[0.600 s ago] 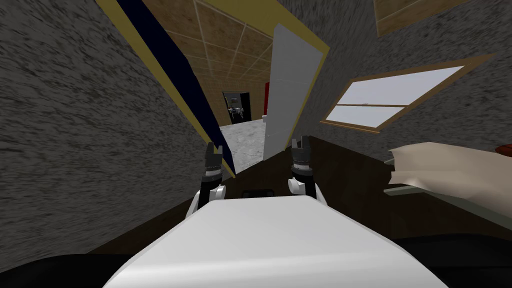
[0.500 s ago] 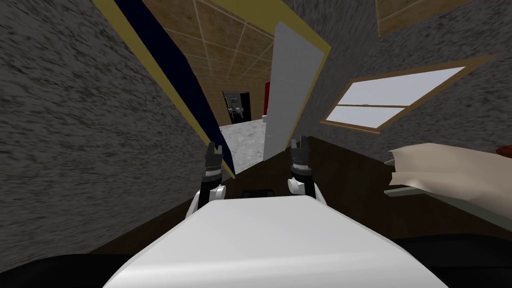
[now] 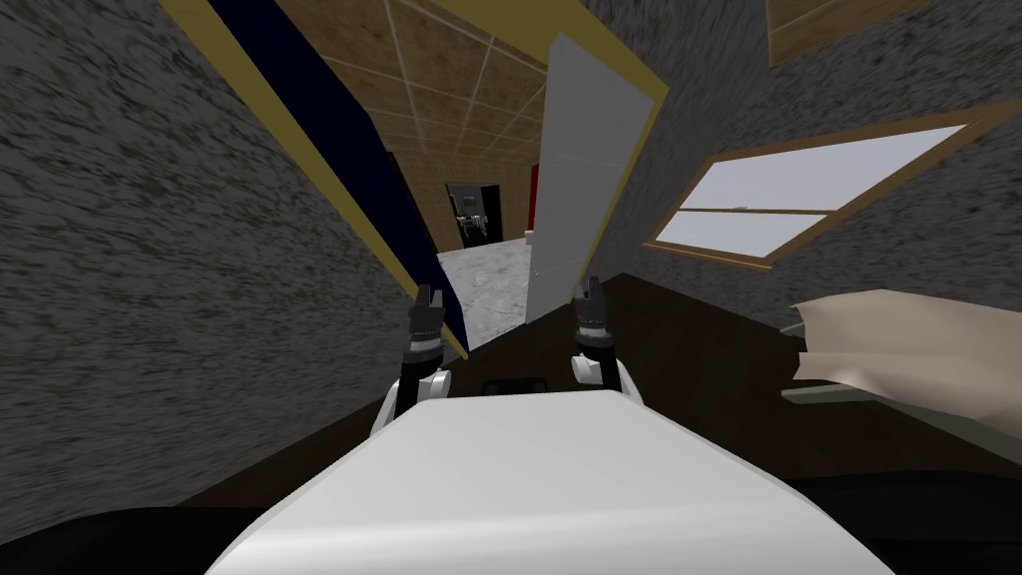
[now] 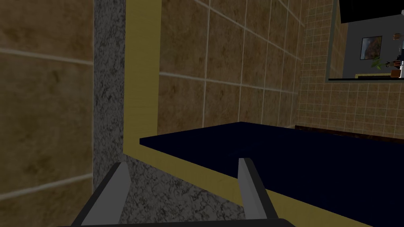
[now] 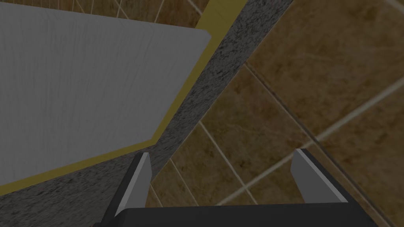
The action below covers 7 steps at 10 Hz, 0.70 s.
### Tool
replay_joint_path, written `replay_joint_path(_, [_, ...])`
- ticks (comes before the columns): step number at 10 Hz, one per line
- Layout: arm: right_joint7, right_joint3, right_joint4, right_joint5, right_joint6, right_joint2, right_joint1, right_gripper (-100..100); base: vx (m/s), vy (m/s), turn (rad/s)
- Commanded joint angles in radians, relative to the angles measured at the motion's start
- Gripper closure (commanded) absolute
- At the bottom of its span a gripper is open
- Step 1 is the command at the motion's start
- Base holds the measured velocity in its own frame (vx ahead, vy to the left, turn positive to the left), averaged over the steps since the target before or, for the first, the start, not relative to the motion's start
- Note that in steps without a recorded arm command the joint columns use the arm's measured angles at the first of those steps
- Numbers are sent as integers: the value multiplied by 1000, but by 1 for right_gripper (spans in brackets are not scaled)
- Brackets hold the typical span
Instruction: Push the door open
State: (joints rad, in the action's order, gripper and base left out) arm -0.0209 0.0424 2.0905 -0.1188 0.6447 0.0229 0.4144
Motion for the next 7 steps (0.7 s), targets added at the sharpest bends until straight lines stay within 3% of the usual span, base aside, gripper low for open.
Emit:
replay_joint_path(1, [10,4,-38,-8,9,4,-10,-100,85,-30,25])
replay_joint_path(7, [56,3,-196,-31,35,27,-67,-100,84,-41,27])
